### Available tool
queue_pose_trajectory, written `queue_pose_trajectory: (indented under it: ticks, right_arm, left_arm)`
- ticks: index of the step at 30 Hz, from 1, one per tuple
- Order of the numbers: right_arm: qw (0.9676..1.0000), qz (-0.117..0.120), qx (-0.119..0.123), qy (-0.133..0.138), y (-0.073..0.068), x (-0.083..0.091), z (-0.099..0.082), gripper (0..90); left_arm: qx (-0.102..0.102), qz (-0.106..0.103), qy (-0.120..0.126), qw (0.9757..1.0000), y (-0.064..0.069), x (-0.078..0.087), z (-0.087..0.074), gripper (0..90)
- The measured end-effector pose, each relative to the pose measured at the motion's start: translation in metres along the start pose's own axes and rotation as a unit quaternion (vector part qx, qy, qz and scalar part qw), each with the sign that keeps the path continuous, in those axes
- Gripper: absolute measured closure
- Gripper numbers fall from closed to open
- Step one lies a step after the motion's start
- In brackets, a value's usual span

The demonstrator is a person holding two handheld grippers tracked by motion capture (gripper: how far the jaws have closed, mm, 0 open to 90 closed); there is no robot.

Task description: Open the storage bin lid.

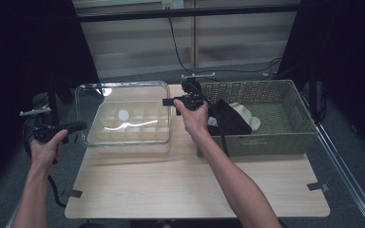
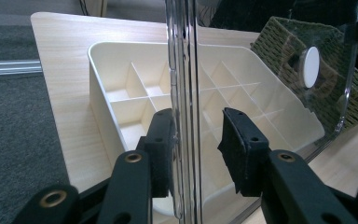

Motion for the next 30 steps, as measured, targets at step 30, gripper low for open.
queue_pose_trajectory:
  ticks: [30]
  right_arm:
    - [0.9998,0.013,0.015,0.006,-0.012,0.025,-0.032,72.8]
  left_arm:
    - [-0.012,0.000,-0.016,0.9998,0.027,0.016,-0.028,64.6]
Point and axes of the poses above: each handheld gripper's, and its own axes: x roughly backward along the jaws, z roughly out of its top, y roughly to its right, the point moved 10 cm from there along -x, roughly forward along the jaws, and after that the axes turned 2 degrees about -x, right-handed, at the moved point
